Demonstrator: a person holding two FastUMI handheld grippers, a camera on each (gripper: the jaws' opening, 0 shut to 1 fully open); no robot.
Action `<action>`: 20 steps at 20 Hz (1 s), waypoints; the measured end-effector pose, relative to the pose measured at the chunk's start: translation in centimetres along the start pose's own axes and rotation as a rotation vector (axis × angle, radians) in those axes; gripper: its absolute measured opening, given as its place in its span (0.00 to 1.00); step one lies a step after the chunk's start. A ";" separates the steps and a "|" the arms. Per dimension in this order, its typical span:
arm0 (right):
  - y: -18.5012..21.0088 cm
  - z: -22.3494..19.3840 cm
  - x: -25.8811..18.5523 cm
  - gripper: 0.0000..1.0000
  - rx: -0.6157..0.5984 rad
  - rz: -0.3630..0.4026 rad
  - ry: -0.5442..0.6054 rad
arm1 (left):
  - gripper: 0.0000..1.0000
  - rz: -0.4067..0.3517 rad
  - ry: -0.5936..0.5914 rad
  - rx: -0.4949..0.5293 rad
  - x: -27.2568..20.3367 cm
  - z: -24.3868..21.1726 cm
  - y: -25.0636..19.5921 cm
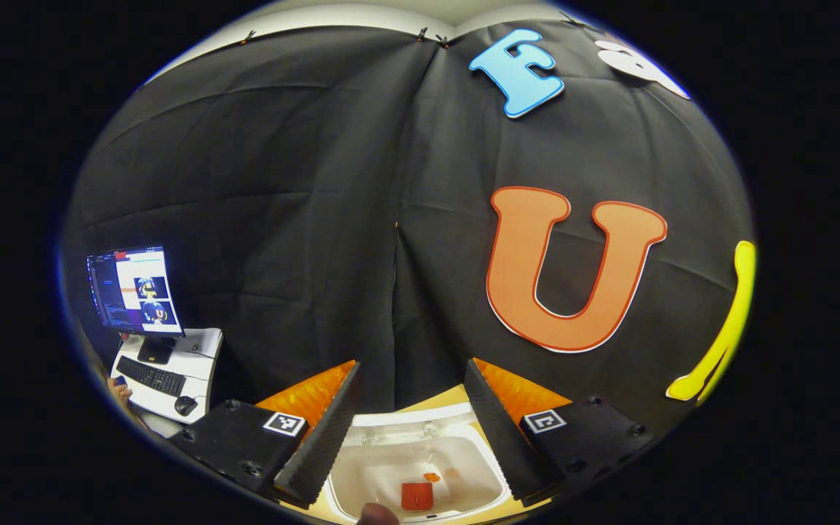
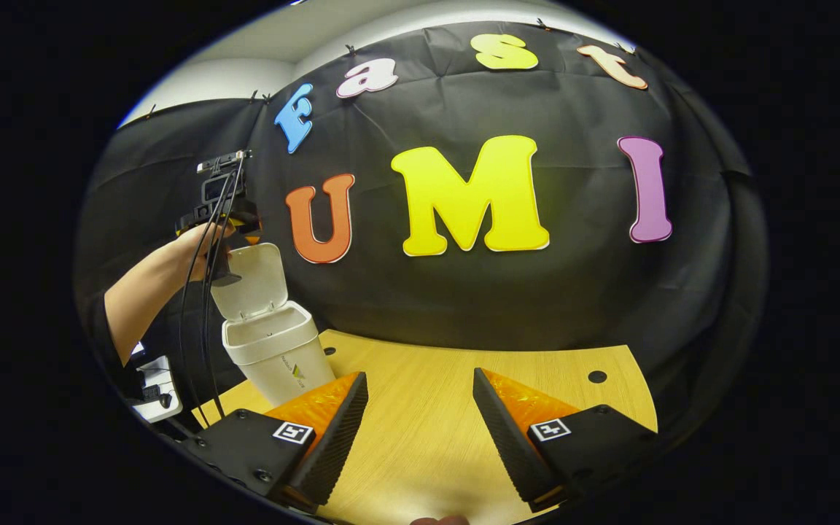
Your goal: Press the lid of the desktop garbage bin to open it, pick up the crumpled paper on the desktop and throw it into the bin, then pick up the pop can on the desktop and drop it into the bin, and finally close the garbage bin lid.
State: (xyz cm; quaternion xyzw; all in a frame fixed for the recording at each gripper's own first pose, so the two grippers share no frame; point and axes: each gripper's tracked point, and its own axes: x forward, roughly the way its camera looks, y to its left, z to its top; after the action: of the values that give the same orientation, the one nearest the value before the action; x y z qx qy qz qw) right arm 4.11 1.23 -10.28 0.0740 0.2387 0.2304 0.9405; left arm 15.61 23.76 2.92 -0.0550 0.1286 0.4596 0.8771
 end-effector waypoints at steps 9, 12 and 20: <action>-3.7 -1.2 -2.0 0.92 -0.017 -0.022 0.029 | 0.92 -0.002 0.020 0.009 -4.3 -6.7 -1.9; -4.3 -1.4 -2.3 0.92 -0.047 -0.025 0.035 | 0.92 -0.004 0.042 -0.008 -4.7 -9.1 -2.1; -4.2 -3.0 -2.2 0.92 -0.063 -0.018 0.081 | 0.89 0.018 0.085 0.012 -4.5 -14.8 -1.2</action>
State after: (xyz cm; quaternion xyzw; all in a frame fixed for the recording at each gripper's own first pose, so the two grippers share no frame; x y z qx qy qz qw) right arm 2.61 -3.40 -13.02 0.0329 0.2701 0.2322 0.9338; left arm 11.59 16.35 -10.11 -0.0680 0.1687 0.4637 0.8671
